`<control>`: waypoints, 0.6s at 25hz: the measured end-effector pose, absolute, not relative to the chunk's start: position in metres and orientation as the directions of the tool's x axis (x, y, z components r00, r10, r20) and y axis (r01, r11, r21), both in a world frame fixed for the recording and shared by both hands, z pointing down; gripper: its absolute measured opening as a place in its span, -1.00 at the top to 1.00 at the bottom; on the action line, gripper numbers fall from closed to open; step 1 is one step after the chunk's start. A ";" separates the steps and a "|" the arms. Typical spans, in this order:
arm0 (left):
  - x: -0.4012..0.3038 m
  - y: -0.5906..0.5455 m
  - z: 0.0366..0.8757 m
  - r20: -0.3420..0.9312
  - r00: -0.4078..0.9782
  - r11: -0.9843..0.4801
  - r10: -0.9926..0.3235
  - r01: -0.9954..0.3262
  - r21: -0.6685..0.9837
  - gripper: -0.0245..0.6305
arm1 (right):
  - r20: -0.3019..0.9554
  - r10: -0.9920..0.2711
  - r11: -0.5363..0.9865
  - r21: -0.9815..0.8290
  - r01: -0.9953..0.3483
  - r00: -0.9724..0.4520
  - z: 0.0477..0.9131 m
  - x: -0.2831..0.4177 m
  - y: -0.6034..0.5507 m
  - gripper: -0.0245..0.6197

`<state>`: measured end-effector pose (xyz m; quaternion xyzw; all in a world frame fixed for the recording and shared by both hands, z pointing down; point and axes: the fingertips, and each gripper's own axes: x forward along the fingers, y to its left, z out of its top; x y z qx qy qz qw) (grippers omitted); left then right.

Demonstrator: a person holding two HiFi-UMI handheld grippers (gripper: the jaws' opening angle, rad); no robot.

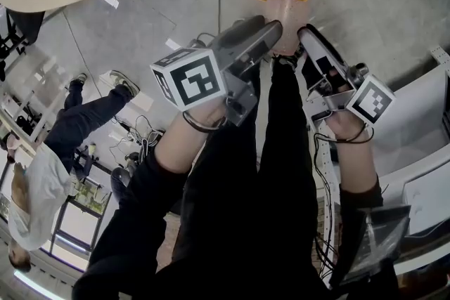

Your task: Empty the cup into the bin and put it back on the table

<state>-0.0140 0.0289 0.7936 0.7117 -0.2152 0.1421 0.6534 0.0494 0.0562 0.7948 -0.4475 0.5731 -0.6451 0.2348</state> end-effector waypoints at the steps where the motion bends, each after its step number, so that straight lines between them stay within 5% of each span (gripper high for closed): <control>1: -0.014 0.029 0.794 0.490 0.864 -0.033 -0.118 -0.496 0.868 0.27 | 0.318 -0.813 -0.248 -0.947 -0.204 -0.487 0.794 0.050 0.056 0.37; 15: -0.012 0.032 0.793 0.482 0.858 0.225 -0.180 -0.441 0.869 0.30 | 0.376 -0.808 -0.362 -0.924 -0.122 -0.453 0.796 0.059 0.057 0.44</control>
